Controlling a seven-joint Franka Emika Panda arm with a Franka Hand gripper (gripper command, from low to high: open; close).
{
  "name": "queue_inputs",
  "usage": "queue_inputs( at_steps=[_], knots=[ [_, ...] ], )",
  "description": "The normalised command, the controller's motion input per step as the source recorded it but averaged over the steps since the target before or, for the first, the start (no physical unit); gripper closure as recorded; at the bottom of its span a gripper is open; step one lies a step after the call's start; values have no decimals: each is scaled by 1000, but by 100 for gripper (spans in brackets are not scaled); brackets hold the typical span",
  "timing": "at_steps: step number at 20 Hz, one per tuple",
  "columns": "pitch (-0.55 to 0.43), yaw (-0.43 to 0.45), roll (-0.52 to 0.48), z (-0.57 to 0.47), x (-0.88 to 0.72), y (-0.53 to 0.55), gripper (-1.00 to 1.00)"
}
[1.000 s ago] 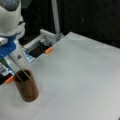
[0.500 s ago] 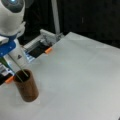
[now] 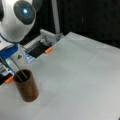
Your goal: Flower insertion into a vase
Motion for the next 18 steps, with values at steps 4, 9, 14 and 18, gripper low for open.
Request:
queue_inputs(
  at_steps=[4, 9, 14, 18],
  knots=[
    [424, -78, -66, -35, 325, -190, 100],
    [249, -65, -26, -155, 288, -182, 100],
    [25, -60, 60, -262, 248, -162, 100],
    [-43, -88, 37, -200, 231, -56, 100]
  ],
)
